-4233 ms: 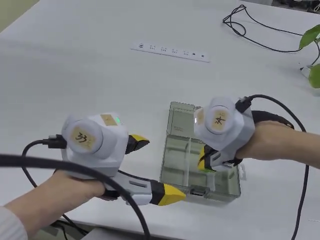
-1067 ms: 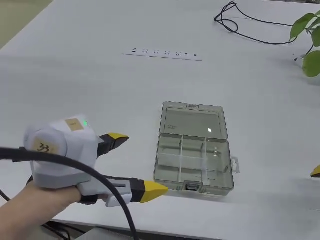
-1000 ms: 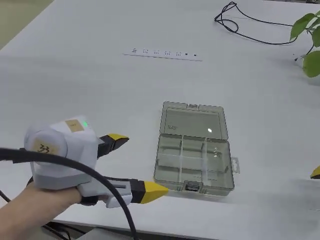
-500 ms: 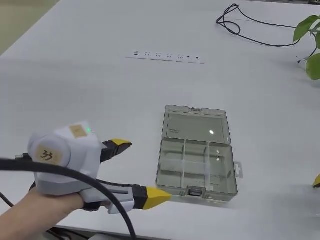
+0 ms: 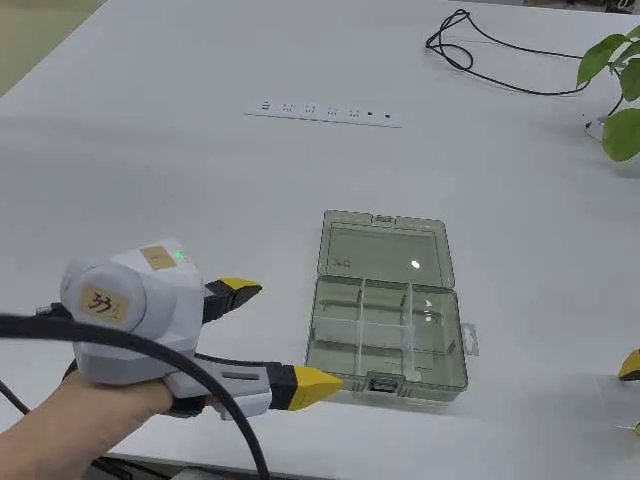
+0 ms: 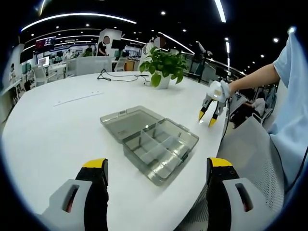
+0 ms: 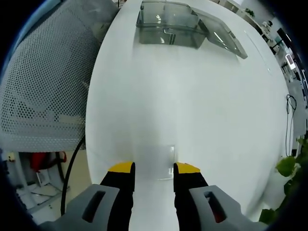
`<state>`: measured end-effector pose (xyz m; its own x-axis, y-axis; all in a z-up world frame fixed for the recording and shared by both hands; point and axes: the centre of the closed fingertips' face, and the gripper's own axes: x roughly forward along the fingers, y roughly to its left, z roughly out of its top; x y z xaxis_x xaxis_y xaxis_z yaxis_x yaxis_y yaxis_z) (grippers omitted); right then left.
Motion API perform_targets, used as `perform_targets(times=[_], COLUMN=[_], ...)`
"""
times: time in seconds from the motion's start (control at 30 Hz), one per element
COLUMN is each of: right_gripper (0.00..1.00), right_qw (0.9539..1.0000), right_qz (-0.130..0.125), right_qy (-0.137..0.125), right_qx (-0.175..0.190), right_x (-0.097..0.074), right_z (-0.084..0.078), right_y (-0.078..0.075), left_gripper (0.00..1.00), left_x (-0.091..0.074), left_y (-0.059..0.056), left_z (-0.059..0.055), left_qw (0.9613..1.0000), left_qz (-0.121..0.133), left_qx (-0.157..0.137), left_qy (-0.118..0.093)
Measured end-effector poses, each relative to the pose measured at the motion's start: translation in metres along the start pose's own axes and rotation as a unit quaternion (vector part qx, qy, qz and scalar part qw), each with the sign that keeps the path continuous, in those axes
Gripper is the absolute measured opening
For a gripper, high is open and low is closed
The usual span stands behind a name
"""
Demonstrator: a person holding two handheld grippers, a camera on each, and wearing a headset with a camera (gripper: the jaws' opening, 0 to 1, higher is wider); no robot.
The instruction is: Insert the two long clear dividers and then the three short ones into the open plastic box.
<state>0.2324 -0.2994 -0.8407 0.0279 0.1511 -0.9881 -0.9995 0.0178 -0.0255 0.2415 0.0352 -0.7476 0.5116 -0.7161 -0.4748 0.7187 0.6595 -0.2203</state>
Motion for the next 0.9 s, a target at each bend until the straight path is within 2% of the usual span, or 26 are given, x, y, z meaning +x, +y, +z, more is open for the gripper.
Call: perform_targets(times=[0.1, 0.3, 0.4, 0.5, 0.6, 0.7, 0.73, 0.8, 0.9], right_gripper=[0.32, 0.32, 0.32, 0.32, 0.32, 0.32, 0.32, 0.32, 0.32], right_qw=[0.9997, 0.9981, 0.9962, 0.9921, 0.987, 0.9829, 0.9812, 0.9803, 0.9752], right_qz=[-0.013, -0.038, -0.049, -0.068, -0.085, -0.1, -0.105, -0.104, -0.114], right_qy=[-0.018, -0.049, -0.072, -0.105, -0.135, -0.152, -0.158, -0.164, -0.179], right_qx=[0.012, 0.006, 0.003, -0.009, -0.017, -0.031, -0.035, -0.037, -0.062], right_x=[-0.006, -0.023, -0.032, -0.043, -0.055, -0.063, -0.061, -0.062, -0.072], right_z=[0.012, 0.046, 0.071, 0.101, 0.13, 0.153, 0.158, 0.168, 0.197], right_y=[-0.005, -0.016, -0.022, -0.029, -0.035, -0.04, -0.046, -0.046, -0.04], left_gripper=[0.85, 0.85, 0.84, 0.82, 0.8, 0.79, 0.79, 0.76, 0.74], left_x=[-0.003, -0.005, -0.005, -0.004, -0.003, -0.001, -0.001, 0.001, 0.004], left_y=[0.003, 0.004, 0.005, 0.009, 0.008, 0.008, 0.007, 0.005, 0.004], left_z=[-0.003, -0.005, -0.004, -0.003, -0.002, 0.0, 0.001, 0.006, 0.013], left_qw=[1.0, 0.9999, 0.9999, 0.9994, 0.9989, 0.9986, 0.9983, 0.9979, 0.9972], left_qz=[0.004, 0.004, 0.005, 0.01, 0.003, -0.002, -0.004, -0.009, -0.009], left_qx=[-0.002, -0.01, -0.012, -0.028, -0.044, -0.048, -0.055, -0.063, -0.074], left_qy=[0.004, 0.009, 0.011, 0.016, 0.018, 0.022, 0.022, 0.014, 0.009])
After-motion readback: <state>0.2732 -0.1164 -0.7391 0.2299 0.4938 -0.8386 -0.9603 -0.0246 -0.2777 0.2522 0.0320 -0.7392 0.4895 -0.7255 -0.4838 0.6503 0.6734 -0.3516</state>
